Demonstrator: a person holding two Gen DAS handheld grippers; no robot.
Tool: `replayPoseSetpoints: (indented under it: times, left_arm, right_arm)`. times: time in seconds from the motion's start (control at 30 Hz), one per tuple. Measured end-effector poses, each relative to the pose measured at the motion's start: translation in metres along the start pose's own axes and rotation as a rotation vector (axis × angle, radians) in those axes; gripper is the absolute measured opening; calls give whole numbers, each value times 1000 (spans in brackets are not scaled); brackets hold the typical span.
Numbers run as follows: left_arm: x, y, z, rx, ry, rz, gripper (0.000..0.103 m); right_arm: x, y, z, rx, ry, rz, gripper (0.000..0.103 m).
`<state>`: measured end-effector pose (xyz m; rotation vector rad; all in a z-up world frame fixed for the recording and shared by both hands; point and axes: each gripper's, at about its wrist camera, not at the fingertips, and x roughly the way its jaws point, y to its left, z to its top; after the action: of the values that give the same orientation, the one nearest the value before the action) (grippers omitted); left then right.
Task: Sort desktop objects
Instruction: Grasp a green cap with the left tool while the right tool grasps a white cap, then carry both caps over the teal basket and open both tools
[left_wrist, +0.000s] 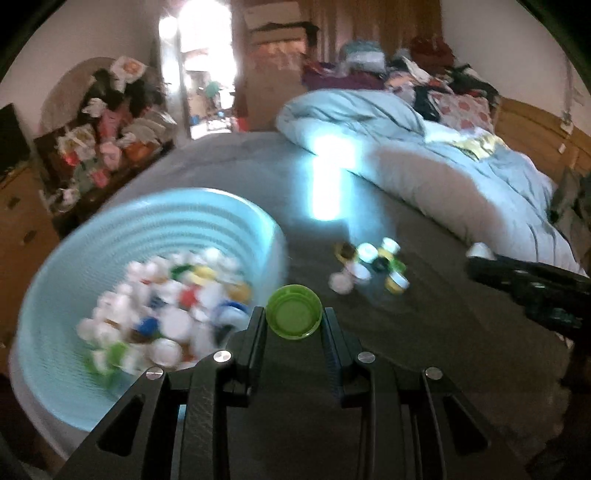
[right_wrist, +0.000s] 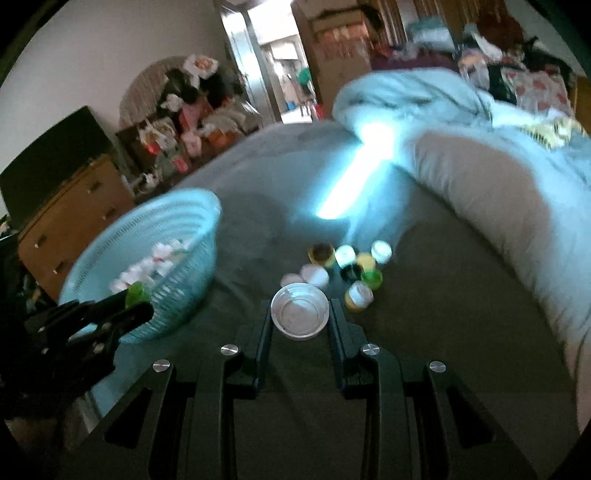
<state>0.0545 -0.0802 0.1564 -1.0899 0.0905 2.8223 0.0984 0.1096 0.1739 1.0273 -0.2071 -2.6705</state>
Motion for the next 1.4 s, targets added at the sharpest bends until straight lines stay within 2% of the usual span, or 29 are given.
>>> replayPoseSetpoints:
  times: [0.27,0.6,1.0,1.4]
  left_arm:
    - [-35,62,23,-66,-28,116,31]
    - [-61,111,34,-98,-75,219,31]
    - [-56,157,38,-160,-64,256,31]
    - [-45,183,38,-179,-37,259,31]
  right_arm:
    - [-26,62,44,-107,-92,42,25]
    - [-17,130,76,-207,-120,102,26]
    - [15,187,89,-288,-91,146,26]
    - [43,205,96,-295,-37,191,26]
